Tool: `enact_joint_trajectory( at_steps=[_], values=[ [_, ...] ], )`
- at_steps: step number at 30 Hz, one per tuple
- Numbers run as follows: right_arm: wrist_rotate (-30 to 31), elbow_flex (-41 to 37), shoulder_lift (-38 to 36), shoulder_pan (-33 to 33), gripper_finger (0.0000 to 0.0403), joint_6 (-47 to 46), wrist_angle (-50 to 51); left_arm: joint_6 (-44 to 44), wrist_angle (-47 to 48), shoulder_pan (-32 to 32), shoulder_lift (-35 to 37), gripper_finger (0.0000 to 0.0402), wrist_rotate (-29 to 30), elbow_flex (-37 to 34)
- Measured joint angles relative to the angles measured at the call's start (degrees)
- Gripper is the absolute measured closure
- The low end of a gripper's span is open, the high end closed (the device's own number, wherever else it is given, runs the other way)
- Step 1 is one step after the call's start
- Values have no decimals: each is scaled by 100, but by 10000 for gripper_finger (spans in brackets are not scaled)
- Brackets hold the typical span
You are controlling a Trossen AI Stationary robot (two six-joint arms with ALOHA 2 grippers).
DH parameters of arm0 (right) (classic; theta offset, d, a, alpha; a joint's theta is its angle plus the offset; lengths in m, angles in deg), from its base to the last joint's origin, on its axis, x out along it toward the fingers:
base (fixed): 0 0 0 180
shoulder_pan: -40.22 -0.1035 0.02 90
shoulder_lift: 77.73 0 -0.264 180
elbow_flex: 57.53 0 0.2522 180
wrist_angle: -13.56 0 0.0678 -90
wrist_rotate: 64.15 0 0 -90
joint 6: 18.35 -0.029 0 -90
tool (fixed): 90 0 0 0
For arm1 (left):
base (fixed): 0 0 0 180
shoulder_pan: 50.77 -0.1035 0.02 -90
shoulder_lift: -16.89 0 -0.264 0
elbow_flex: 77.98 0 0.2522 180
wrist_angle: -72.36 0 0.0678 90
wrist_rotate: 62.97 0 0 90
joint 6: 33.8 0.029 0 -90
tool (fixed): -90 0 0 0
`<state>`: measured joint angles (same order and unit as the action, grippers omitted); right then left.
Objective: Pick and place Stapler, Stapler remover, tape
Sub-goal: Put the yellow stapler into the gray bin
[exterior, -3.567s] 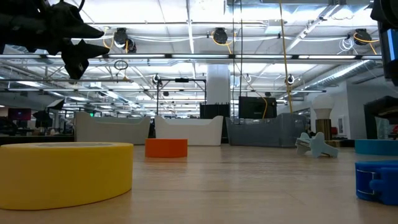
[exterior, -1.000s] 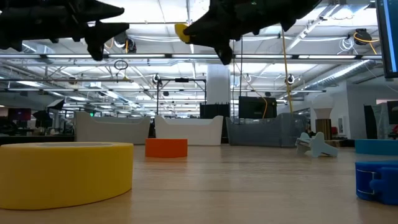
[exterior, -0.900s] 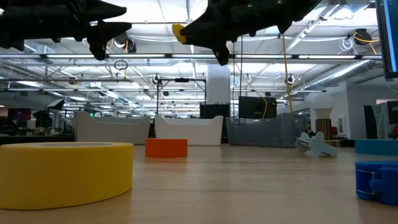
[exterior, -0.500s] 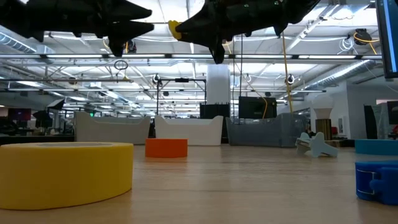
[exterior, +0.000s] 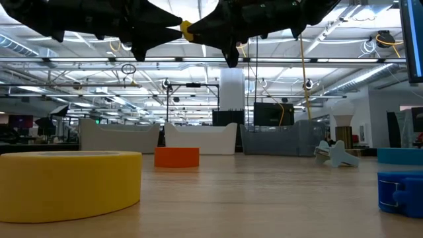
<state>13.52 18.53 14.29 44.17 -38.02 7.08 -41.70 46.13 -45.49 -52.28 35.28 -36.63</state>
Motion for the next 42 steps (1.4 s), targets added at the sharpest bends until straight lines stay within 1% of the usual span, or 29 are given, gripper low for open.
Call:
enact_joint_trajectory(
  at_steps=[4, 10, 18, 26, 42],
  values=[
    [-91, 0, 0, -24, 344, -1, -4, 23, 2, 4, 0, 243, -11, 2],
    [-139, 0, 0, -27, 344, -4, -16, 26, -9, -2, -2, 243, 236, 8],
    [-154, 0, 0, -30, 344, -4, -12, -15, -22, -11, -2, 243, 356, 11],
    [-143, -1, 1, -31, 344, 29, -43, -378, -21, -7, -2, 243, 356, 11],
    [-134, -2, 4, -31, 344, 86, -52, -797, -86, -7, -2, 243, 330, 11]
  ],
)
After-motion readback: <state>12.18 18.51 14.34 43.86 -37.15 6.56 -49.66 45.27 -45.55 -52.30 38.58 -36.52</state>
